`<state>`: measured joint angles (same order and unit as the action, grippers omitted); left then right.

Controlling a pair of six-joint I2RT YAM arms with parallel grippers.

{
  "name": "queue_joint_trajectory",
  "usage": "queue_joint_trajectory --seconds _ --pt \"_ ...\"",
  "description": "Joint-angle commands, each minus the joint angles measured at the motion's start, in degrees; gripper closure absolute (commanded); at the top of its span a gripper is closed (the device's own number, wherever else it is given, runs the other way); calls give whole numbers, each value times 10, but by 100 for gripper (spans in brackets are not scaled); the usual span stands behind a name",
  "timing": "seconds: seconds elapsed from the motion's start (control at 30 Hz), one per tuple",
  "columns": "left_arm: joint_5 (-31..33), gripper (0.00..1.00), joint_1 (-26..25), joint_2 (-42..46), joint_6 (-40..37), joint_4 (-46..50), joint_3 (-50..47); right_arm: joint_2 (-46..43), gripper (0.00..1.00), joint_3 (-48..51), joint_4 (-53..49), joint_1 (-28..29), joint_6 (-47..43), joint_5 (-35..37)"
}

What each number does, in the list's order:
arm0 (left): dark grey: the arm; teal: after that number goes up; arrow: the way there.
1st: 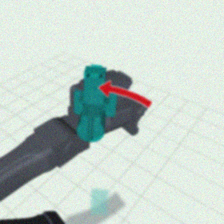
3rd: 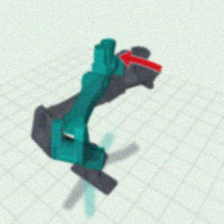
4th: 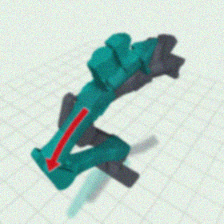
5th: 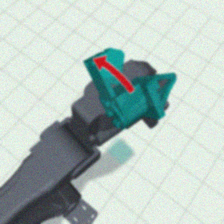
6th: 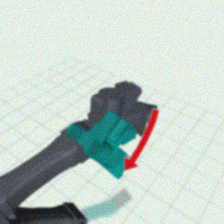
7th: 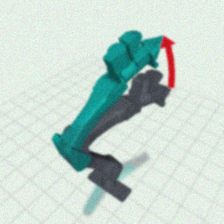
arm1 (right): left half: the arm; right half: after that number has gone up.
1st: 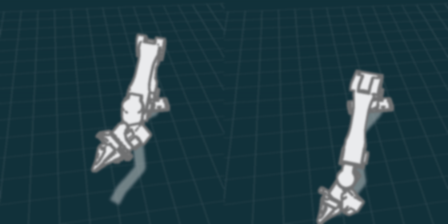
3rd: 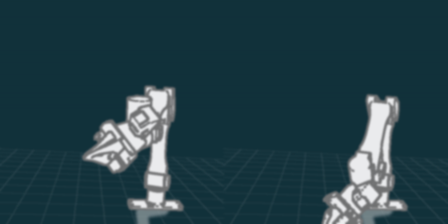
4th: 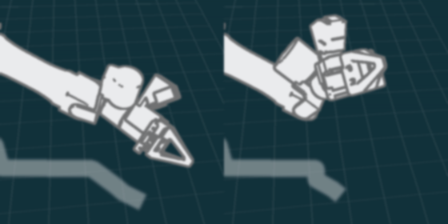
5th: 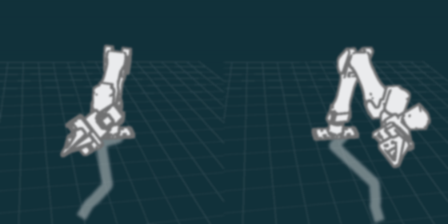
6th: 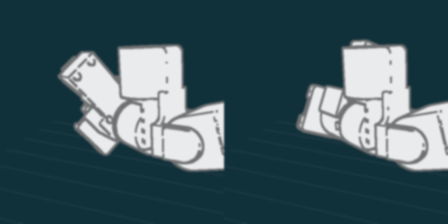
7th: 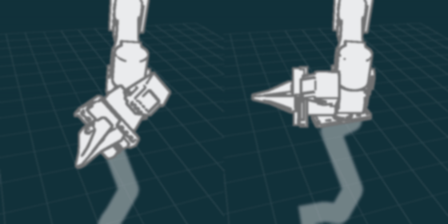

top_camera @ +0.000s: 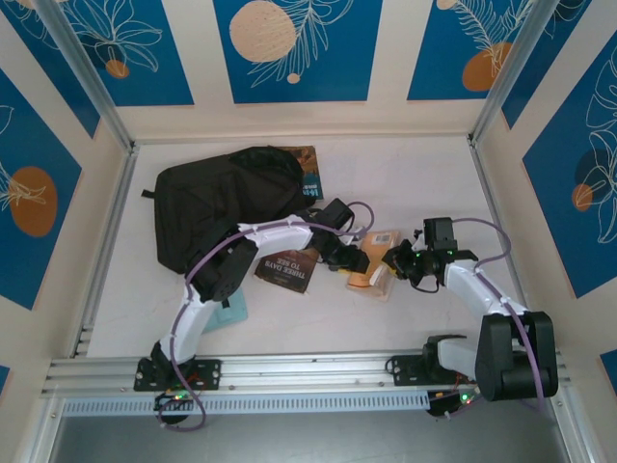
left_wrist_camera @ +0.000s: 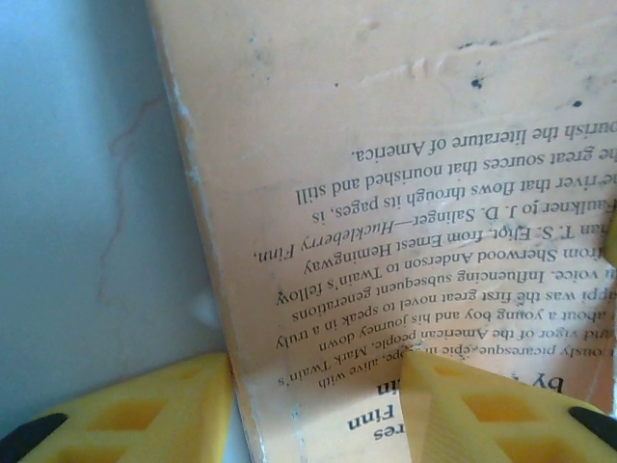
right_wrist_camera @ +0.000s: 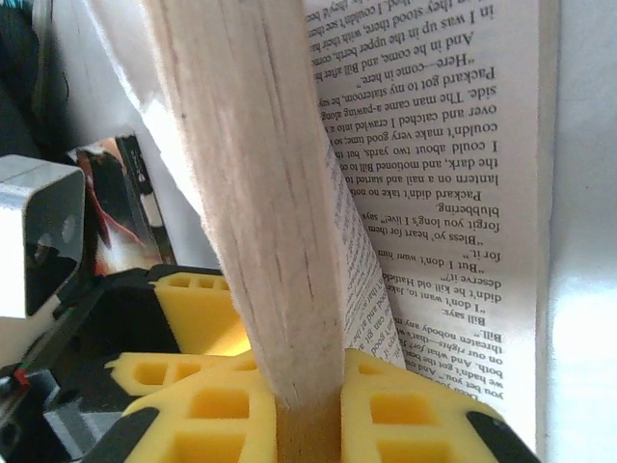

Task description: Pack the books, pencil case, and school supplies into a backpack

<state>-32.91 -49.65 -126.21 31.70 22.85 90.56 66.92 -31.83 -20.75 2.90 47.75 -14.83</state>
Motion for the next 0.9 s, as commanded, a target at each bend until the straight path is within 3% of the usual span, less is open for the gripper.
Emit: queue_joint_trajectory --seconds 0.0,0.23,0.43,0.57,0.77,0.87 --pt "51 47 0 43 11 16 -37 -36 90 -26 -33 6 -21 -12" --pt "73 35 40 159 61 -31 -133 -107 93 -24 7 4 -16 -76" --pt "-32 29 90 234 142 -123 -219 -159 93 -13 104 5 17 -166" --pt "-98 29 94 262 175 -175 -237 -168 94 12 195 6 76 -221" --pt "-136 29 94 293 241 -260 -265 -164 93 15 242 6 114 -261" --pt "-114 30 94 314 218 -217 -259 -169 94 9 217 4 105 -251"
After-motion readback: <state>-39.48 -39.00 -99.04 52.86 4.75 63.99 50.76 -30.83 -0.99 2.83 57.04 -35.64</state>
